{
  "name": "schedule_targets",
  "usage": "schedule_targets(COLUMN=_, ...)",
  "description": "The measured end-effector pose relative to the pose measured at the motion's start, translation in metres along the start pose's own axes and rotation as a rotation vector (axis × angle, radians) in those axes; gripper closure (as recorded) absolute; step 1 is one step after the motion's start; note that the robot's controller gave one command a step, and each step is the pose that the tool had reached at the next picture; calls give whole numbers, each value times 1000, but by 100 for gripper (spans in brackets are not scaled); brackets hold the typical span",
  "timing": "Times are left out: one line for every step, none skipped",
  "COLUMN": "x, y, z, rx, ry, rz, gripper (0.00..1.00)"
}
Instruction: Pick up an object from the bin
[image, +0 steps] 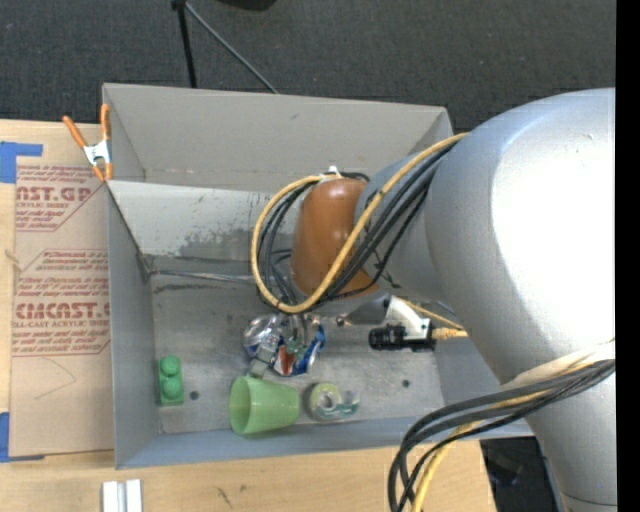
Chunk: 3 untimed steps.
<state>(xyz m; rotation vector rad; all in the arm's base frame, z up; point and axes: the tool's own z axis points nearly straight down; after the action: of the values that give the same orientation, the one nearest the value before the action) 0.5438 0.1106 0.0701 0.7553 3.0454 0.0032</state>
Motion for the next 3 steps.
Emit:
schedule_targets(x=0, y=0, z=0, rx=-1, ry=0, rz=0, gripper=0)
schedule_targets(x=0, y=0, z=1, rx=-1, ry=1, rz=0, gripper=100)
schedule_targets(x=1, y=0, z=-3, rx=2, ry=4, rz=-1, gripper=100)
